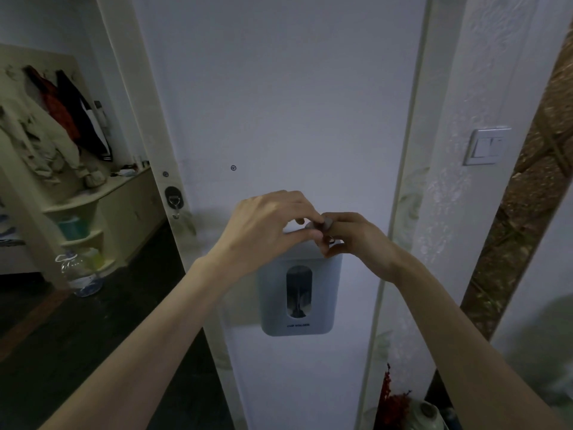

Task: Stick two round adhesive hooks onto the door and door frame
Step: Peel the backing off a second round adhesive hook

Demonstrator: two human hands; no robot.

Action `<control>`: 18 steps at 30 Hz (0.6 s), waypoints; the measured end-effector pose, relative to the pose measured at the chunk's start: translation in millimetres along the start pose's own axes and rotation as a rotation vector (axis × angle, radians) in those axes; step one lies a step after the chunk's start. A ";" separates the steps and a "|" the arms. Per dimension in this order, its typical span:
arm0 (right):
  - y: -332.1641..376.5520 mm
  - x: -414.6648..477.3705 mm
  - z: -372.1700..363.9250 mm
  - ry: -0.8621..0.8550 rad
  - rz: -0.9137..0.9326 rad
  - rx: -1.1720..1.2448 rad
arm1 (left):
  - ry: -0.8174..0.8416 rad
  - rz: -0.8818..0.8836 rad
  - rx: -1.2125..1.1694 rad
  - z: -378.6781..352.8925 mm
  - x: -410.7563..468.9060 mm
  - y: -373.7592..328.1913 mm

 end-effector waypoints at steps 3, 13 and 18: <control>0.0 -0.4 -1.9 0.021 0.007 0.031 | 0.013 0.003 -0.025 0.6 0.3 -0.3; -1.1 0.8 2.9 -0.004 0.019 0.088 | 0.014 0.188 -0.202 -0.7 -4.3 7.4; -4.3 0.6 2.9 -0.006 0.020 0.040 | 0.037 0.319 -0.387 -4.0 -5.7 16.3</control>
Point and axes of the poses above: each hand's wrist, its own x-axis towards the middle knuckle, its own z-axis out of the back of the hand, y = z × x, the point moved 9 cm from there along x, towards the middle knuckle, and after that the axes turned 2 degrees about y, right-handed, at the moved point
